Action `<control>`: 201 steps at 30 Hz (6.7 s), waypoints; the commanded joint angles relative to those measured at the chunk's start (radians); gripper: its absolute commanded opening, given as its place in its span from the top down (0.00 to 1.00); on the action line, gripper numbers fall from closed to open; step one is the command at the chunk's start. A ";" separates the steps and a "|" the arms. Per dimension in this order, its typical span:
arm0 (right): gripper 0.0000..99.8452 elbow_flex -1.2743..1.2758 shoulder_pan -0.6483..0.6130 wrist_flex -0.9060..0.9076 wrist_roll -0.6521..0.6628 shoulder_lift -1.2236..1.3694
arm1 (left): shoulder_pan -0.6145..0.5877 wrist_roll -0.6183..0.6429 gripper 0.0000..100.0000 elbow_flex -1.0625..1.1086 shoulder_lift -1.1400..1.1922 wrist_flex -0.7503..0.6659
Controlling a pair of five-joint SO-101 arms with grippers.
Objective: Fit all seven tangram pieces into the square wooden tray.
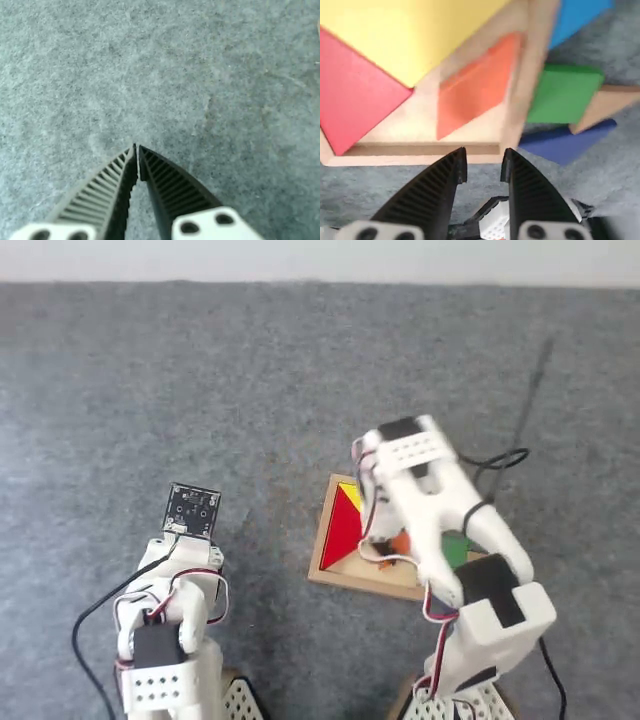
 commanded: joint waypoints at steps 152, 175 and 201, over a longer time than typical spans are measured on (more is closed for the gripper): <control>0.74 0.786 0.016 -0.737 1.686 -0.565 | -0.006 -0.009 0.99 -0.004 -0.018 0.006; 0.98 0.261 0.125 -0.142 1.379 -0.573 | -0.006 -0.009 0.99 -0.004 -0.018 0.006; 0.90 0.133 0.265 -0.019 1.356 -0.093 | -0.006 -0.009 0.99 -0.004 -0.018 0.006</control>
